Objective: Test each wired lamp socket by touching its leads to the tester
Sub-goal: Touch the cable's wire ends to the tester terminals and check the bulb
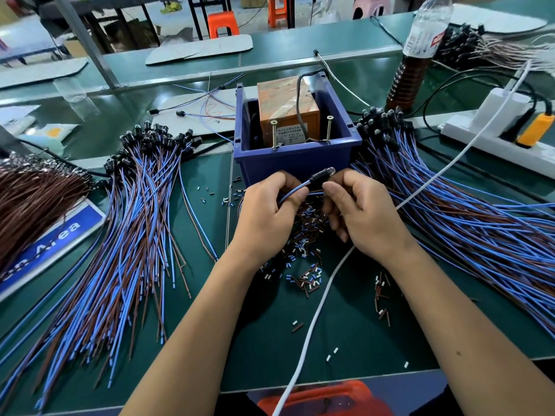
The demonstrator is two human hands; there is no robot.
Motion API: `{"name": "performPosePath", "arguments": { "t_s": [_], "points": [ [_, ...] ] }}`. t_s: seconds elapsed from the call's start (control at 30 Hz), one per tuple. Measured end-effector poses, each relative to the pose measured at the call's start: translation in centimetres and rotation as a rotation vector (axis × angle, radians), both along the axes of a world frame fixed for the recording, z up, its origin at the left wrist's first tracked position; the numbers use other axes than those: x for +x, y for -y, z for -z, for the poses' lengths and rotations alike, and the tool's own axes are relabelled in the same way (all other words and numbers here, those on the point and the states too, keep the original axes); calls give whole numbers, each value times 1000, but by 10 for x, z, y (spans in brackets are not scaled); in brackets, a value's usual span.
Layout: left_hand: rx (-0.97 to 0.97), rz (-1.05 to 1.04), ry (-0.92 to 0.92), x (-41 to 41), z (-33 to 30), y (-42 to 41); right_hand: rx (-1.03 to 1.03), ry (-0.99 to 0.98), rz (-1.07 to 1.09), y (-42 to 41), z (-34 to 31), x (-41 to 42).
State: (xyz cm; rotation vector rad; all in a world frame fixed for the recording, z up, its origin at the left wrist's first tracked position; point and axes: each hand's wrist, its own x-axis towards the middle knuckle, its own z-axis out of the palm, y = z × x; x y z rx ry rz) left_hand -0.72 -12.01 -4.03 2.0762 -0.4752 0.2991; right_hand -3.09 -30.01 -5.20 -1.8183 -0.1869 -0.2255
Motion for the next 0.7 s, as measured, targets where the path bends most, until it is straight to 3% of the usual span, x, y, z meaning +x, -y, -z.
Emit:
{"name": "performPosePath", "arguments": {
  "t_s": [0.17, 0.3, 0.43, 0.7],
  "points": [
    [-33, 25, 59, -2, -1, 2, -47, 90, 3, 2, 0, 0],
    [-154, -126, 154, 3, -3, -7, 25, 121, 112, 13, -1, 2],
    [-248, -151, 177, -3, -5, 1, 58, 131, 71, 3, -4, -1],
    [-345, -96, 128, -14, -1, 25, 650, 37, -83, -38, -15, -8]
  ]
}}
